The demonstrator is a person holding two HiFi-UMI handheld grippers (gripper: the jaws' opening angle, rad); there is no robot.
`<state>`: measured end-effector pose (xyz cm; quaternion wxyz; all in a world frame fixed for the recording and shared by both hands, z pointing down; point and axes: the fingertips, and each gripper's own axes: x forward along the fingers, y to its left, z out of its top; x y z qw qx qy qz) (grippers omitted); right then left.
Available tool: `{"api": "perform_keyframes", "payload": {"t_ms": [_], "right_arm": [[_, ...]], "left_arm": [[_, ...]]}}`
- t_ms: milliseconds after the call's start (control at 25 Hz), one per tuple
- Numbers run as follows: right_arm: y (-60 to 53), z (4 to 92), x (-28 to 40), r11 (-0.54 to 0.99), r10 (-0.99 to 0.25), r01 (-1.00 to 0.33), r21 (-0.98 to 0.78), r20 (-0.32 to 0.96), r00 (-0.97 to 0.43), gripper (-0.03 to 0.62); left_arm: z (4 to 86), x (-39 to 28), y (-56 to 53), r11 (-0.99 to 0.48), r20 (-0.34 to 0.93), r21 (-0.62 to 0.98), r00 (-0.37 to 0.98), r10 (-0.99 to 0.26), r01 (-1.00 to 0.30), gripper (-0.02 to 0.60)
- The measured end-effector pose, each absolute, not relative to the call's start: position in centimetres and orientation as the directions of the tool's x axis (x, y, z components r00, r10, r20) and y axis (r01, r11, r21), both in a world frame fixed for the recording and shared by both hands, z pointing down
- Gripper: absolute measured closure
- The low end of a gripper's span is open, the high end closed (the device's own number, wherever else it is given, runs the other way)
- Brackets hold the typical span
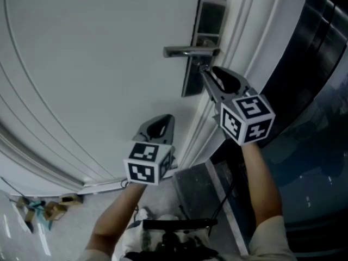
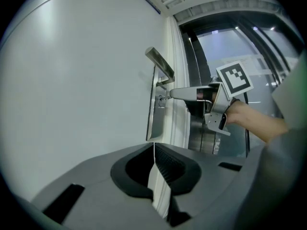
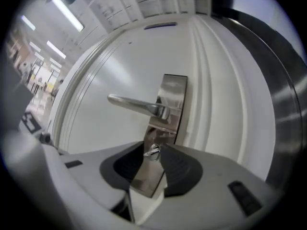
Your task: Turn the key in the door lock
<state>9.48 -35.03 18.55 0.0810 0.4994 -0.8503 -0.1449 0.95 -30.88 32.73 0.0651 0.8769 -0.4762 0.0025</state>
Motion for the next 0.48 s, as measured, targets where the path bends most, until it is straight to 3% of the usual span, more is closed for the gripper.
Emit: {"api": "perform_keyframes", "payload": {"t_ms": [240, 480], "right_arm": [[-35.2, 19.5, 8.3, 0.312, -0.910, -0.612, 0.727, 0.043, -0.413, 0.468], [-34.9, 20.5, 7.5, 0.254, -0.913, -0.390, 0.885, 0.085, -0.400, 0.450]], "left_arm": [[32.8, 0.9, -31.1, -0.535, 0.068, 0.113, 0.544, -0.837, -0.837, 0.561], [32.9, 0.6, -31.1, -0.531, 0.068, 0.114, 0.540, -0.839, -0.839, 0.561]]}}
